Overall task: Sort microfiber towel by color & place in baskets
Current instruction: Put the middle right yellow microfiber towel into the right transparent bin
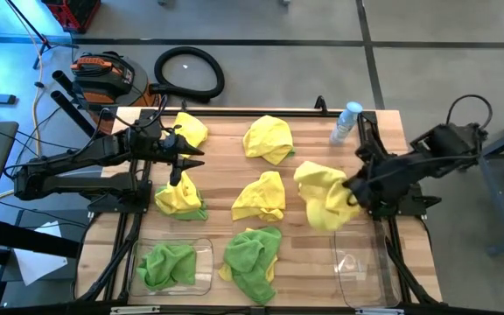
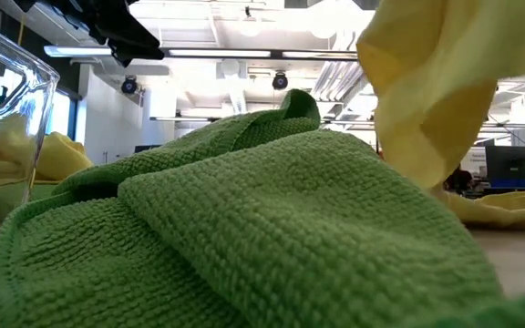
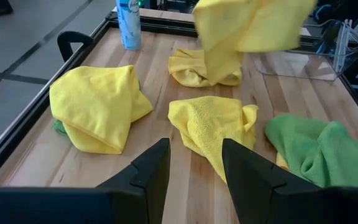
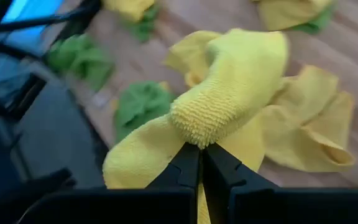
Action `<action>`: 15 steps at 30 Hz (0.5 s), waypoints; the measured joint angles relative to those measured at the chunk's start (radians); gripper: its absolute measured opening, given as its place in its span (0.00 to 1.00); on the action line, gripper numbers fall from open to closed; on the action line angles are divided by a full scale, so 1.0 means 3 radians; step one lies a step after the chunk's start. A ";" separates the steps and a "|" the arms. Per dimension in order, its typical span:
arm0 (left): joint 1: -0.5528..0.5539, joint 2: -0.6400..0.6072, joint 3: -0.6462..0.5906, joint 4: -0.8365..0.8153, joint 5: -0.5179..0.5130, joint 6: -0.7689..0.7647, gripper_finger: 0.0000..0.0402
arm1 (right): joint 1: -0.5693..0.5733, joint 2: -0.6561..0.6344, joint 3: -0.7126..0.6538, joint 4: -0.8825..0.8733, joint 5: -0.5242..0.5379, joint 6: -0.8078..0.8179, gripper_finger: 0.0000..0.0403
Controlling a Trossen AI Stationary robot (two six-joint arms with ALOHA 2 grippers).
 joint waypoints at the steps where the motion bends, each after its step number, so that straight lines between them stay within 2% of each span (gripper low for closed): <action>1: 0.0000 0.0001 0.0000 -0.0002 0.0000 -0.0001 0.33 | 0.0069 0.0031 0.0087 0.0007 -0.0047 -0.0001 0.00; 5: 0.0000 0.0000 0.0000 -0.0005 0.0000 -0.0049 0.33 | 0.0326 0.0154 0.0349 0.0006 -0.0539 0.0098 0.00; 8: 0.0000 0.0000 0.0000 -0.0006 -0.0001 -0.0088 0.33 | 0.0560 0.0243 0.0489 0.0009 -0.0931 0.0365 0.00; 11: -0.0001 0.0000 0.0000 -0.0006 -0.0003 -0.0143 0.33 | 0.0860 0.0272 0.0586 0.0007 -0.1229 0.0822 0.00; 15: 0.0000 0.0000 0.0000 -0.0005 -0.0008 -0.0172 0.33 | 0.1246 0.0270 0.0612 0.0003 -0.1417 0.1529 0.00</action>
